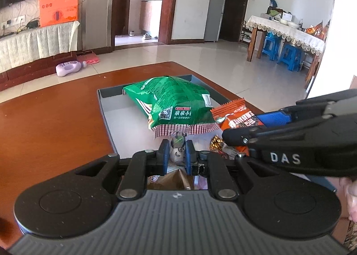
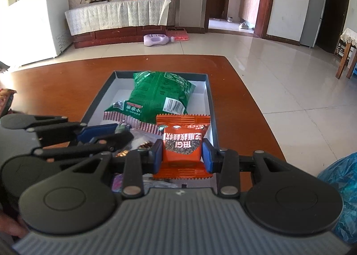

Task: Organize snacks
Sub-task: 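Open the left gripper over the box while the right gripper releases the orange packet into it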

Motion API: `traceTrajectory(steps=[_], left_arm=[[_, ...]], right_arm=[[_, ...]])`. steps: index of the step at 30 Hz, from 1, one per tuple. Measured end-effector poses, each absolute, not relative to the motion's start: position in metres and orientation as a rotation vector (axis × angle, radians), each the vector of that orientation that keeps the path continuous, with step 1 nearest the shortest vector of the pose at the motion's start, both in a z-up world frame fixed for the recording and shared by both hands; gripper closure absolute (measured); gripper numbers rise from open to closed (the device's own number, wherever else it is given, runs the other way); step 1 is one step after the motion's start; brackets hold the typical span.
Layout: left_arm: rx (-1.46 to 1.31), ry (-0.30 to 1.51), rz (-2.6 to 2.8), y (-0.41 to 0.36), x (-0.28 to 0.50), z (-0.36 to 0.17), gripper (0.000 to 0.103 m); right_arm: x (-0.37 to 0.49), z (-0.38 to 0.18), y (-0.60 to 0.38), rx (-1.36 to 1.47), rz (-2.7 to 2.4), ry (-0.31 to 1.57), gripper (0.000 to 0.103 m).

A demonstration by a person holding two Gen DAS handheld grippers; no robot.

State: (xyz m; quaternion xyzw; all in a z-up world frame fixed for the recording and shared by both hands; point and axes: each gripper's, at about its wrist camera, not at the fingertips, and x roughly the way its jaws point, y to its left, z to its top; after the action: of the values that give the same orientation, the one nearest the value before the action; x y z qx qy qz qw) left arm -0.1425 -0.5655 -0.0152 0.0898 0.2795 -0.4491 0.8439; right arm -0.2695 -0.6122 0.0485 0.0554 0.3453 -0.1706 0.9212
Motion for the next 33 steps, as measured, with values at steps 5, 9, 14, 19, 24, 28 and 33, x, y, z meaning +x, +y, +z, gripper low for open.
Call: traceTrajectory(steps=[5, 9, 14, 19, 24, 28, 33], left_arm=[[0.202, 0.582, -0.935, -0.558, -0.147, -0.017, 0.071], [0.183, 0.577, -0.945, -0.547, -0.148, -0.014, 0.060], [0.184, 0.560, -0.944, -0.537, -0.153, -0.009, 0.048], [0.183, 0.530, -0.949, -0.527, -0.160, -0.002, 0.031], [0.185, 0.509, -0.921, -0.517, -0.170, 0.001, 0.010], [0.208, 0.504, -0.918, -0.512, -0.177, 0.003, 0.010], [0.207, 0.501, -0.906, -0.503, -0.182, 0.007, 0.010]], right_arm=[[-0.269, 0.046, -0.612, 0.120, -0.347, 0.730, 0.063], [-0.269, 0.044, -0.610, 0.127, -0.354, 0.741, 0.063], [-0.272, 0.044, -0.607, 0.128, -0.371, 0.736, 0.062], [-0.279, 0.049, -0.610, 0.154, -0.411, 0.705, 0.062], [-0.286, 0.053, -0.608, 0.184, -0.397, 0.671, 0.056], [-0.286, 0.055, -0.601, 0.165, -0.382, 0.672, 0.056], [-0.294, 0.059, -0.604, 0.219, -0.389, 0.639, 0.056]])
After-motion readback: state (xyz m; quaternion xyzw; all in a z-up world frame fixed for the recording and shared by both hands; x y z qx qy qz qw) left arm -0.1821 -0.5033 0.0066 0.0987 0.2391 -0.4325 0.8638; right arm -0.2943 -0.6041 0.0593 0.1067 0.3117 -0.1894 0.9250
